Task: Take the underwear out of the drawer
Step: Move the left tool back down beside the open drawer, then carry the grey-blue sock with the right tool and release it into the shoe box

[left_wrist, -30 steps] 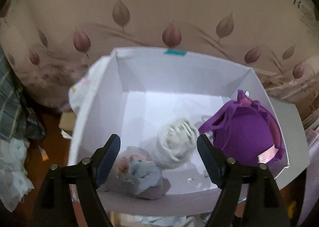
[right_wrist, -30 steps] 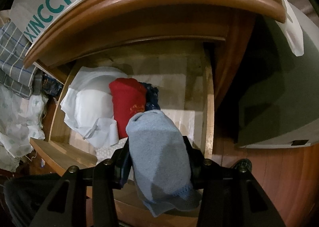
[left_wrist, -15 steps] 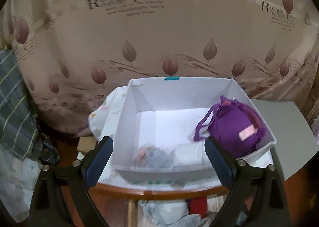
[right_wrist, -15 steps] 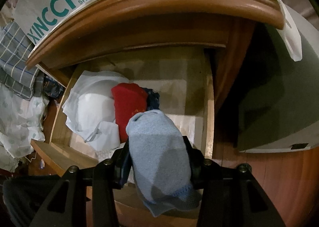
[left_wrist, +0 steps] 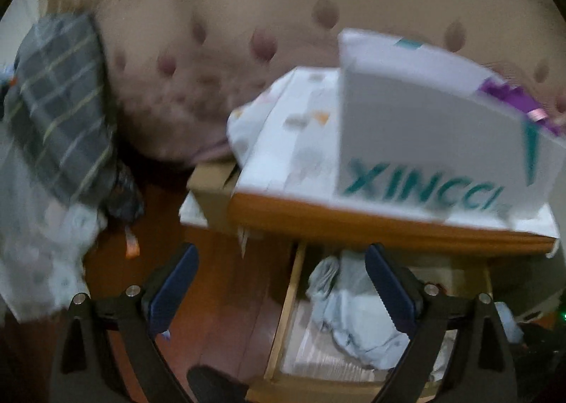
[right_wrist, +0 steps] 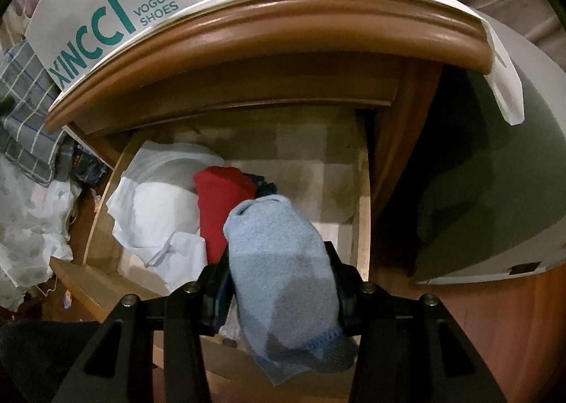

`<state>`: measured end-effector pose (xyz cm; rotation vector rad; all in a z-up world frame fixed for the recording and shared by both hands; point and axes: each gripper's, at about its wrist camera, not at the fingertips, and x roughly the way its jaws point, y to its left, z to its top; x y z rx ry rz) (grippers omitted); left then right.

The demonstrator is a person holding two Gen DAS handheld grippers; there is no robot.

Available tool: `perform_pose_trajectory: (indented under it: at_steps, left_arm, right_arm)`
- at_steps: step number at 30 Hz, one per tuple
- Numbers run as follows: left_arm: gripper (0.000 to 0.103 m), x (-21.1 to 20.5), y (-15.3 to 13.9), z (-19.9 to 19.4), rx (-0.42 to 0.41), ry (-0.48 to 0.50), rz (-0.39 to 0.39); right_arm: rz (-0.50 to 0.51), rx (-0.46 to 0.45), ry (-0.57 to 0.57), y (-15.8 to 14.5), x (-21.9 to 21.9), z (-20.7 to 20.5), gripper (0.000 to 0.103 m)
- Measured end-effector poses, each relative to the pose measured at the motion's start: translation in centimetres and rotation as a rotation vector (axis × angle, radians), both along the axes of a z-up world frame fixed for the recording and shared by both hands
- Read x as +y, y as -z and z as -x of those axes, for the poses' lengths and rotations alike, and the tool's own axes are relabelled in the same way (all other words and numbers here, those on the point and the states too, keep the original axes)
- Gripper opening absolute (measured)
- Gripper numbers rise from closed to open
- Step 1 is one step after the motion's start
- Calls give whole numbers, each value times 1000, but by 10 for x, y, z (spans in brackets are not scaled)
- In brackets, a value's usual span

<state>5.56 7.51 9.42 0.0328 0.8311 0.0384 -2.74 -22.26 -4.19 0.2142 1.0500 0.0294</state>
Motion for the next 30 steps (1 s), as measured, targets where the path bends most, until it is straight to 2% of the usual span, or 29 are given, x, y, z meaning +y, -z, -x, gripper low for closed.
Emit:
perform_pose_trajectory:
  at_steps: [4,8,12,17,19,22,27,30]
  left_arm:
    - [94,11,32,-3,30,-70,4]
    - [94,16,49,-5,50,-79,-13]
    - [94,20,53,-6,46,-92,-51]
    - [94,26,48,-5,37,-82,3]
    - [94,28,48,-6,43,-88,0]
    - [95,32,44,-5,10,-122,-23]
    - [95,47,45,-10,40,-151,44]
    - [95,51,47,-12,44,-172,47]
  right_arm:
    - [18,-34,-2,-3,1,2,46]
    - [12,-66,10,-7,-2,7,46]
    - [39,-87,35,-13,-8,12,46]
    - [35,-106,57,-33,-13,12,46]
    - [38,-128,64,-51,-14,14,46]
    - [51,-173,64,-83,-14,19,46]
    - [88,-260,41,-145,-10,23,46]
    - [102,-303,22,-183,-4,18,46]
